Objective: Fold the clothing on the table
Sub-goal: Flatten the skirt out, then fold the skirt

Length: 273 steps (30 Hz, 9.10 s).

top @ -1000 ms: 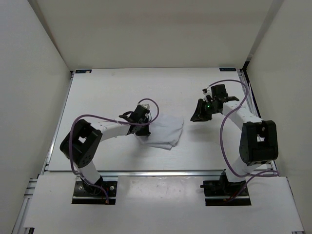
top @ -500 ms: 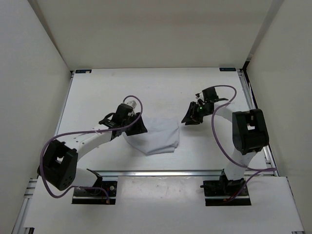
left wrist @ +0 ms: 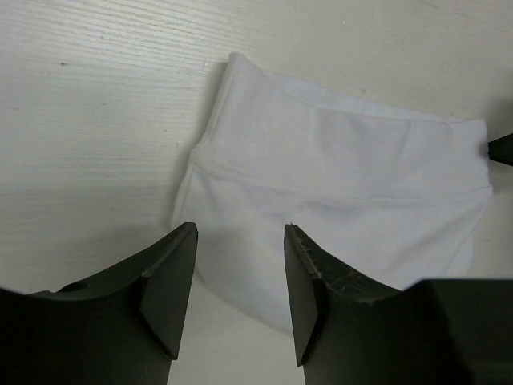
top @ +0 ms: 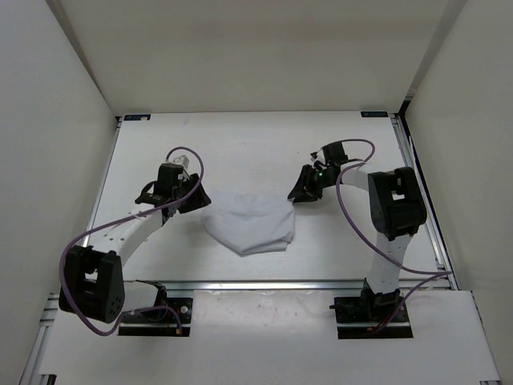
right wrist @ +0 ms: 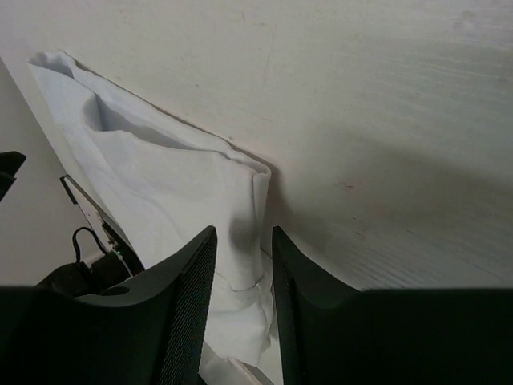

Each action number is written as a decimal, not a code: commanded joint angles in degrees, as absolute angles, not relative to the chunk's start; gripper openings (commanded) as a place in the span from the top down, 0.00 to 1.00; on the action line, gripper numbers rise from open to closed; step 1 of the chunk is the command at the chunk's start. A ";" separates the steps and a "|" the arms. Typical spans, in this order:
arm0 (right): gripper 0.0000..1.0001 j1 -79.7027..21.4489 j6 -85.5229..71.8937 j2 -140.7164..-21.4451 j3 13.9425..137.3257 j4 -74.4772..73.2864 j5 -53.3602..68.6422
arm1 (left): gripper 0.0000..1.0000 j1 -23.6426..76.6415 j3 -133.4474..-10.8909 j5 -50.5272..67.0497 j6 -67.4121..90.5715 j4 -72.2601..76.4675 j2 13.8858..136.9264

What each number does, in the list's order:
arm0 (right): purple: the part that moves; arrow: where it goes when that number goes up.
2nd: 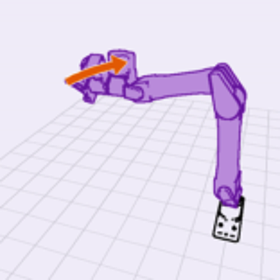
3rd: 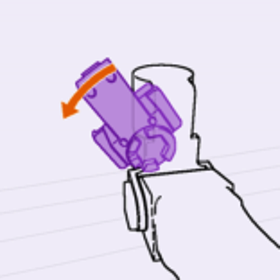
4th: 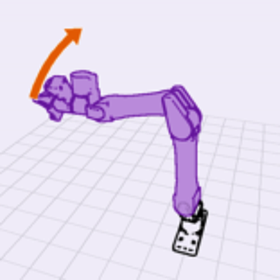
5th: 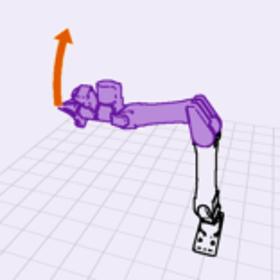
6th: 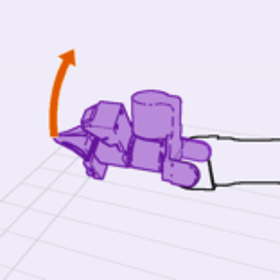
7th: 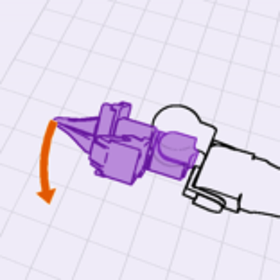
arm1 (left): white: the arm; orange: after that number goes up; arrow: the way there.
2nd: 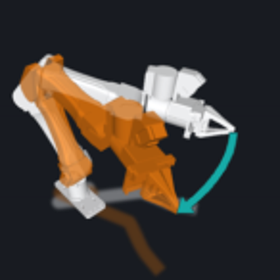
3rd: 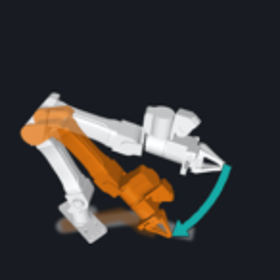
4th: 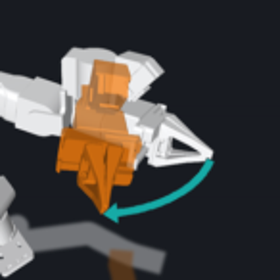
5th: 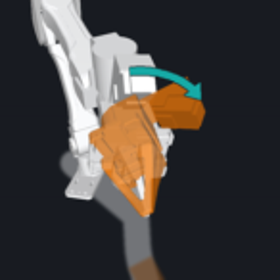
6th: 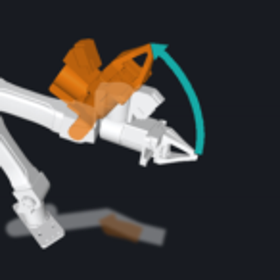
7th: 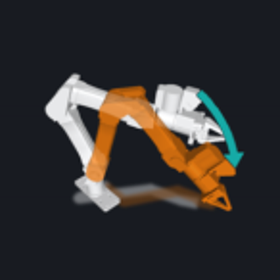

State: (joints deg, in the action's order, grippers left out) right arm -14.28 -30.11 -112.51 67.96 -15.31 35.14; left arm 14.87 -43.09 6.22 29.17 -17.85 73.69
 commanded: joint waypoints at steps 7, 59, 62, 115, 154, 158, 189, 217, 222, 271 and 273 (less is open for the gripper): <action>0.91 -14.16 -35.32 -112.59 63.73 -5.64 43.15 | 0.42 7.56 -42.19 14.41 20.75 -10.38 77.07; 1.00 -9.32 -29.36 -120.32 73.83 -13.45 50.80 | 0.54 10.19 -46.49 18.11 21.01 3.43 96.15; 1.00 -9.41 -29.36 -120.15 73.83 -13.53 51.06 | 0.55 10.63 -46.67 17.32 21.00 3.43 97.20; 1.00 -6.41 -6.77 -95.54 102.57 -39.03 32.18 | 1.00 4.92 -63.01 33.84 46.50 16.97 77.87; 1.00 -3.60 -11.77 -92.30 87.12 -29.53 39.64 | 1.00 6.66 -48.36 30.07 49.40 20.83 75.25; 1.00 -6.67 -13.27 -84.93 74.57 -29.19 38.51 | 1.00 10.98 -37.73 26.73 48.69 17.06 66.38; 1.00 -7.12 -15.12 -97.47 66.62 -18.81 37.62 | 1.00 11.86 -28.65 14.24 42.45 17.22 71.71; 1.00 -5.10 -13.36 -114.78 80.68 -22.50 39.02 | 1.00 13.36 -42.10 10.47 40.96 16.70 92.54; 0.88 -5.10 -14.41 -117.59 84.46 -21.89 38.85 | 0.75 13.71 -44.56 8.88 41.13 16.96 94.66; 0.52 -5.54 -11.60 -111.80 72.69 -22.07 35.68 | 1.00 22.32 -28.83 4.49 47.55 19.78 83.67; 0.51 -4.22 -11.43 -111.10 73.21 -22.15 35.50 | 1.00 22.76 -29.18 1.34 47.02 18.73 82.01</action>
